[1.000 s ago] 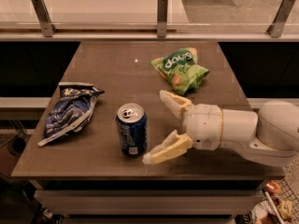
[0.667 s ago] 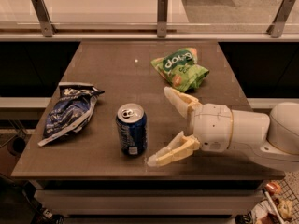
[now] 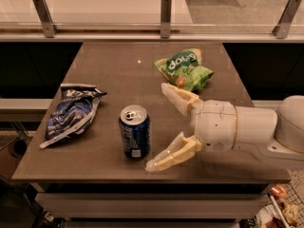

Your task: Knock pepsi can over

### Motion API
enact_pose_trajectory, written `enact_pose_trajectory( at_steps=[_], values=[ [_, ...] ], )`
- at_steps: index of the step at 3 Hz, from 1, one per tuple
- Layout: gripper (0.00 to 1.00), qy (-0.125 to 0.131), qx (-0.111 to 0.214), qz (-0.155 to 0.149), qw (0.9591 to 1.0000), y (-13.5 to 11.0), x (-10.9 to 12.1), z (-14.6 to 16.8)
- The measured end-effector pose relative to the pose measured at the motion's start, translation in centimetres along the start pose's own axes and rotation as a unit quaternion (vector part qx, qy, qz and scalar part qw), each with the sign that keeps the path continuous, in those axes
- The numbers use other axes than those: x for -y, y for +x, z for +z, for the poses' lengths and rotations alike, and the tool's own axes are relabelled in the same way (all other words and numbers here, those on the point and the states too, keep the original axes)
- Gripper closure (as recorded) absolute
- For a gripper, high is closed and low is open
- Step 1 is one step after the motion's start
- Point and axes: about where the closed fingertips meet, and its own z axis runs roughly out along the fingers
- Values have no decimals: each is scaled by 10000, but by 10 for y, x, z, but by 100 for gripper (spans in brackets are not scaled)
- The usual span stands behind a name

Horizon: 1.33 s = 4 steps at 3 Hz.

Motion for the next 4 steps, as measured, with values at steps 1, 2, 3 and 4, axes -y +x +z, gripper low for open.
enact_pose_trajectory(
  at_steps=[1,2,3,4],
  values=[
    [0,-137,-214,37,9997,-4,-2,11],
    [0,-288,-320,116,9990,-5,-3,25],
    [0,-399,-287,210,9986,0,-4,34],
    [0,-435,-180,322,9984,9,-1,41]
  ],
)
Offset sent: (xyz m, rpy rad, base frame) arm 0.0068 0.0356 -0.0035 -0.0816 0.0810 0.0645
